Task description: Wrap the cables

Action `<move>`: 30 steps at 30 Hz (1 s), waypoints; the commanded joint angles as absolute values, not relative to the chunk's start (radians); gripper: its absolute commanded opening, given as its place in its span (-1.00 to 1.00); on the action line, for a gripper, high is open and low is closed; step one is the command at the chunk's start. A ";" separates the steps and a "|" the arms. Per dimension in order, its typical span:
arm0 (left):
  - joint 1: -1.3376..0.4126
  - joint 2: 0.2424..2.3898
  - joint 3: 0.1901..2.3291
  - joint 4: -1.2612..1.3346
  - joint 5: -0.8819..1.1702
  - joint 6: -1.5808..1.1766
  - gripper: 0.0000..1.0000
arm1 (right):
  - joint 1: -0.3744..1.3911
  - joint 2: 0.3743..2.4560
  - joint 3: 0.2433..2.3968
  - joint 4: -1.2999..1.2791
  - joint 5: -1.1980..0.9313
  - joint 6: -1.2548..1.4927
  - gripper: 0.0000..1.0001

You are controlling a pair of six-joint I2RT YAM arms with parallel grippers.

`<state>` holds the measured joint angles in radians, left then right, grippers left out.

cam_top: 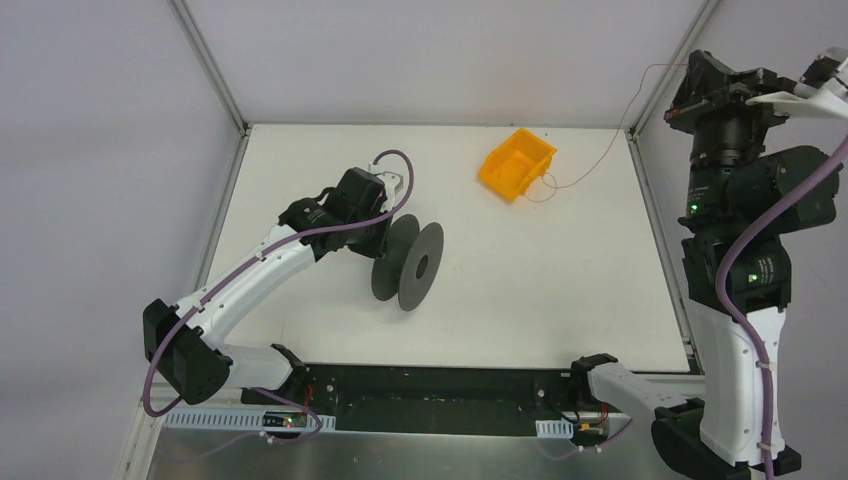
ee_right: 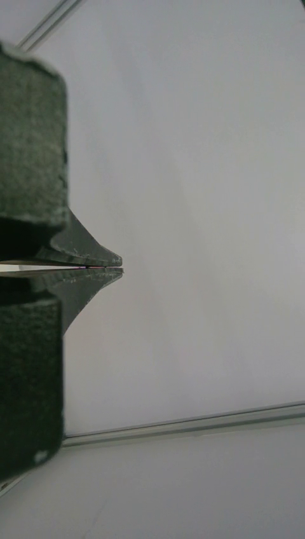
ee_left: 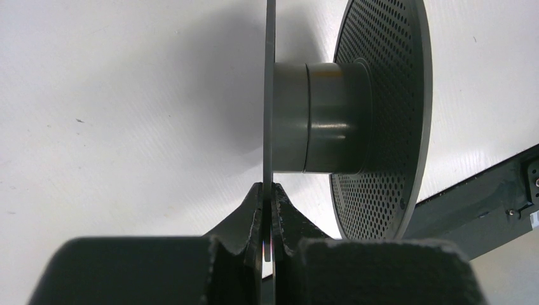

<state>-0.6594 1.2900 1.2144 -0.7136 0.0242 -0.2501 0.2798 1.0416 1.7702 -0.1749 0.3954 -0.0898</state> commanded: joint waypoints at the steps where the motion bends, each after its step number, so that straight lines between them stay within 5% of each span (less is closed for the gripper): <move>1: -0.658 1.260 1.210 -0.695 0.006 -0.240 -1.00 | 0.281 1.019 1.822 -0.109 0.340 -0.104 -1.00; 15: -0.660 1.257 1.206 -0.692 0.006 -0.242 -1.00 | 0.280 1.017 1.874 -0.293 0.116 0.019 -1.00; 22: -0.660 1.240 1.197 -0.686 -0.041 -0.238 -1.00 | 0.319 0.983 1.477 -0.329 -0.321 0.329 -1.00; 30: -0.660 1.192 1.194 -0.731 -0.424 -0.245 -1.00 | 0.726 1.091 1.091 -0.250 -0.073 0.424 -0.98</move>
